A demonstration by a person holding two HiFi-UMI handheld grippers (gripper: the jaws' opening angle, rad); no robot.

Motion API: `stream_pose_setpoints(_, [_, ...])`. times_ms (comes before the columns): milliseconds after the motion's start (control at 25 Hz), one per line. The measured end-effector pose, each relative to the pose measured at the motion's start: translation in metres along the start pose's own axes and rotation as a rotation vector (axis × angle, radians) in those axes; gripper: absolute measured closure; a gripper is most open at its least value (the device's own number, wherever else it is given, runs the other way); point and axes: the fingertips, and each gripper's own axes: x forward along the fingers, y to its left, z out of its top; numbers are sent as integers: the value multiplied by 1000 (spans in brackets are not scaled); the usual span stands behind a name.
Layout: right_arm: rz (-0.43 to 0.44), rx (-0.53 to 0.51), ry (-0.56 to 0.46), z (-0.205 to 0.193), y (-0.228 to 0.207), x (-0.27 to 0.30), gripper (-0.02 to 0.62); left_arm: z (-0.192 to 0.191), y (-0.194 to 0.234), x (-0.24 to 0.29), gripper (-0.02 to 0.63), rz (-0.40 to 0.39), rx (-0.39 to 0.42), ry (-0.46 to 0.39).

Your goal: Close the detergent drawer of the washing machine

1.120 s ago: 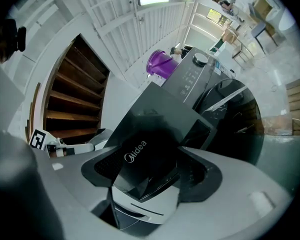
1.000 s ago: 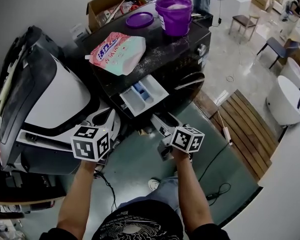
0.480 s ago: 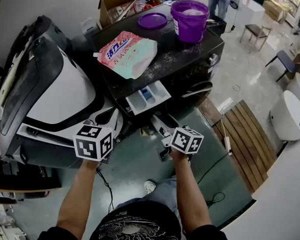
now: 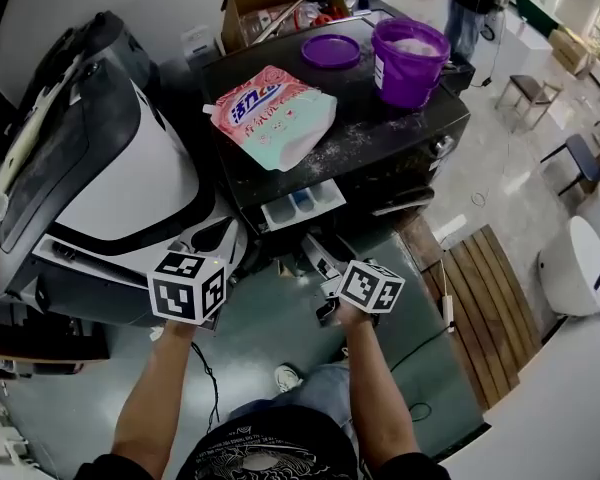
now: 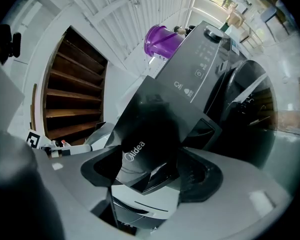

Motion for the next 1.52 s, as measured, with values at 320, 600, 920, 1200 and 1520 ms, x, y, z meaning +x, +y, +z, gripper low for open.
stream_pose_setpoints(320, [-8, -1, 29, 7, -1, 17, 247, 0, 13, -3, 606, 44, -45, -2])
stream_pose_setpoints(600, [-8, 1, 65, 11, 0, 28, 248, 0, 19, -6, 606, 84, -82, -6])
stream_pose_setpoints(920, [-4, 10, 106, 14, -1, 42, 247, -1, 28, -13, 606, 140, -129, -12])
stream_pose_setpoints(1200, [6, 13, 152, 12, 1, 53, 250, -6, 34, -18, 606, 183, -184, -16])
stream_pose_setpoints(1520, [-16, 9, 215, 10, 0, 61, 249, -6, 41, -30, 606, 219, -237, -40])
